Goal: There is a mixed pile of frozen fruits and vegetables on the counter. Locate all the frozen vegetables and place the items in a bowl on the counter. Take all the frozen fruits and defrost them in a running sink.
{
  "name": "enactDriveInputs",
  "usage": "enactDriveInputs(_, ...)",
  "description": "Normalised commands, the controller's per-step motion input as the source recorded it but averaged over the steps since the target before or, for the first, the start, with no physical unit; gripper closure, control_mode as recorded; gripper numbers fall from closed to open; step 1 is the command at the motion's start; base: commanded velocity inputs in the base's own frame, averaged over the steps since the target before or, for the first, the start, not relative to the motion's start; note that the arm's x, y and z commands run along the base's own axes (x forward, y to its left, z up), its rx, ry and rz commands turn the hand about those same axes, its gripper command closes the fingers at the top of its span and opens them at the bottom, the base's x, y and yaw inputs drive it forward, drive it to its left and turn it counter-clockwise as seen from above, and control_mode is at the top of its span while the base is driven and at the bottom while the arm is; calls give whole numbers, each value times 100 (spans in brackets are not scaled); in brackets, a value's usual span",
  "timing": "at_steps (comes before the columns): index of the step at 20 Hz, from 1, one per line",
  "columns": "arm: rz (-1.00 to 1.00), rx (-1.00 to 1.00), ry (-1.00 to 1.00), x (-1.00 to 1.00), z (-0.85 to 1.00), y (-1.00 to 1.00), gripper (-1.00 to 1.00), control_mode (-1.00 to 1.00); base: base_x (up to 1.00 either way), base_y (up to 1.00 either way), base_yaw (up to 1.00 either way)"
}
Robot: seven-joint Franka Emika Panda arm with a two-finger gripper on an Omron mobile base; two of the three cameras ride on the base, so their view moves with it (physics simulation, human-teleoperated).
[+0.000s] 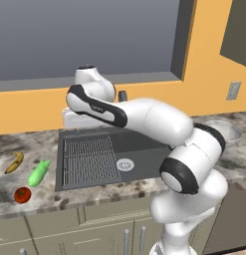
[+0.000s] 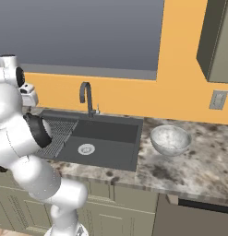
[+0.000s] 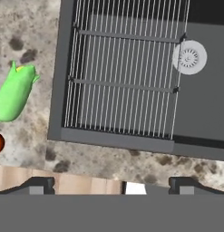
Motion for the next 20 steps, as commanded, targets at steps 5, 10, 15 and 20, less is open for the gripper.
enactDriveInputs(5,0,0,5,4,-17,42,-100,-100,0,0,0)
enactDriveInputs(10,0,0,2,0,-19,40,-100,-100,0,0,0)
enactDriveInputs(15,0,0,2,9,-19,37,-100,-100,0,0,0)
enactDriveInputs(20,0,0,0,7,-26,28,-100,-100,0,0,0)
